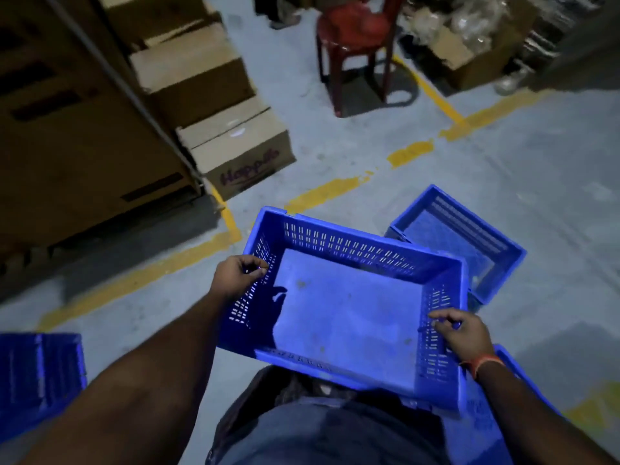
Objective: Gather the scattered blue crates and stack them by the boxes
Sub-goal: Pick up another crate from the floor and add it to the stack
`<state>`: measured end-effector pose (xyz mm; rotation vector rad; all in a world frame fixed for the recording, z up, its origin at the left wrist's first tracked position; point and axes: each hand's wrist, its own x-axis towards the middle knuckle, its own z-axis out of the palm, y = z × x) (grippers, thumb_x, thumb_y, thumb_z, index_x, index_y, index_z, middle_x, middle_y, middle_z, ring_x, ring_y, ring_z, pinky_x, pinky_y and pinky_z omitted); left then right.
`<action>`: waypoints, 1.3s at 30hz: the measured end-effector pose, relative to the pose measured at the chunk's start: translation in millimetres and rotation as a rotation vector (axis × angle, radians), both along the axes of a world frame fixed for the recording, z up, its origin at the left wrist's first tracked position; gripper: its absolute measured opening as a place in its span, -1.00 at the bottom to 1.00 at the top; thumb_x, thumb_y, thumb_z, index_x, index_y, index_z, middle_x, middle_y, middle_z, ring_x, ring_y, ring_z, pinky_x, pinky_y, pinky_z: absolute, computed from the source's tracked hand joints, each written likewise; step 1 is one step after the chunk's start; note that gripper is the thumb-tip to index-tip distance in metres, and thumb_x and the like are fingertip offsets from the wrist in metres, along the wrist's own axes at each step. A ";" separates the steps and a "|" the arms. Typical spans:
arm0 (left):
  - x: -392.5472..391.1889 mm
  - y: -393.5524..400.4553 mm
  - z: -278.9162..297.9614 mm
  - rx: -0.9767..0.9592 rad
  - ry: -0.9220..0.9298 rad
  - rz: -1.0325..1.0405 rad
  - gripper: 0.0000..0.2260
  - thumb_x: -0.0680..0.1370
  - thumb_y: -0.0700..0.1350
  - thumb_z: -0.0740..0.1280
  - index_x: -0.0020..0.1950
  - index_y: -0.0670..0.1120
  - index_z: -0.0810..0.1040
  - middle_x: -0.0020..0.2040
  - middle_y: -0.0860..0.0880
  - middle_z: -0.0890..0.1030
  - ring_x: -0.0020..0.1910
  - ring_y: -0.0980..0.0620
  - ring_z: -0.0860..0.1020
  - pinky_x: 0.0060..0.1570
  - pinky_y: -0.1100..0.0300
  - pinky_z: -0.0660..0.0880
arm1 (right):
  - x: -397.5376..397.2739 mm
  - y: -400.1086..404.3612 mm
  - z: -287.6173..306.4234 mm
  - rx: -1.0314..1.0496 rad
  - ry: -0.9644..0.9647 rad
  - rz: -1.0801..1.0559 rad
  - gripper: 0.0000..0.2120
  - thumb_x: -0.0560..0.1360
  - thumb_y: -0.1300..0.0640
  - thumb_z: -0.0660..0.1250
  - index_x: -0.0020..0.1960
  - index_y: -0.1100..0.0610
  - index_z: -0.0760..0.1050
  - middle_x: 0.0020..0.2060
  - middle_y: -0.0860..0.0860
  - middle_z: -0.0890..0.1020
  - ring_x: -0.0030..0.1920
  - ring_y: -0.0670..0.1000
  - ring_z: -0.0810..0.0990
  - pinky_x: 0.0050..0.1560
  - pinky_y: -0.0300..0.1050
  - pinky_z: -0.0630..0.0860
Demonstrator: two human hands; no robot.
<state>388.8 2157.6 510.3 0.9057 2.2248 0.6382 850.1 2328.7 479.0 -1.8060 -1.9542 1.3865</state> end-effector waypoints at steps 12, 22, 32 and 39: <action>-57.5 -255.7 31.4 0.131 0.028 0.638 -0.90 0.46 0.01 0.52 -0.20 0.20 0.66 -0.20 0.12 0.73 -0.16 0.21 0.63 -0.12 0.22 0.49 | -235.5 -34.5 42.1 0.142 -0.018 0.552 -0.83 0.40 0.23 0.48 -0.11 -0.03 0.68 -0.34 0.03 0.65 -0.38 -0.03 0.55 -0.27 -0.07 0.51; -132.6 -513.5 47.1 0.122 0.074 1.017 -0.94 0.45 -0.04 0.54 -0.17 0.01 0.72 -0.24 -0.02 0.73 -0.27 0.11 0.60 -0.18 0.22 0.44 | -455.4 -225.0 61.1 0.167 0.052 0.861 -0.86 0.38 0.19 0.52 -0.14 -0.04 0.67 -0.45 -0.02 0.58 -0.44 -0.04 0.51 -0.37 -0.21 0.46; -157.4 -740.1 58.4 0.041 0.166 1.349 -0.90 0.44 0.06 0.53 -0.09 0.09 0.71 -0.36 0.10 0.63 -0.30 0.12 0.60 -0.29 0.25 0.40 | -639.1 -433.1 74.5 0.103 0.142 1.170 -0.88 0.38 0.21 0.52 -0.15 0.01 0.68 -0.53 -0.07 0.54 -0.54 -0.11 0.43 -0.50 -0.28 0.39; -186.2 -866.9 55.5 -0.027 0.163 1.563 -0.85 0.44 0.07 0.53 -0.06 0.06 0.73 -0.34 0.06 0.66 -0.30 0.12 0.62 -0.28 0.25 0.40 | -764.3 -568.1 50.5 0.003 0.194 1.355 -0.84 0.37 0.22 0.53 -0.18 -0.04 0.68 -0.47 -0.02 0.57 -0.44 -0.06 0.47 -0.29 -0.11 0.45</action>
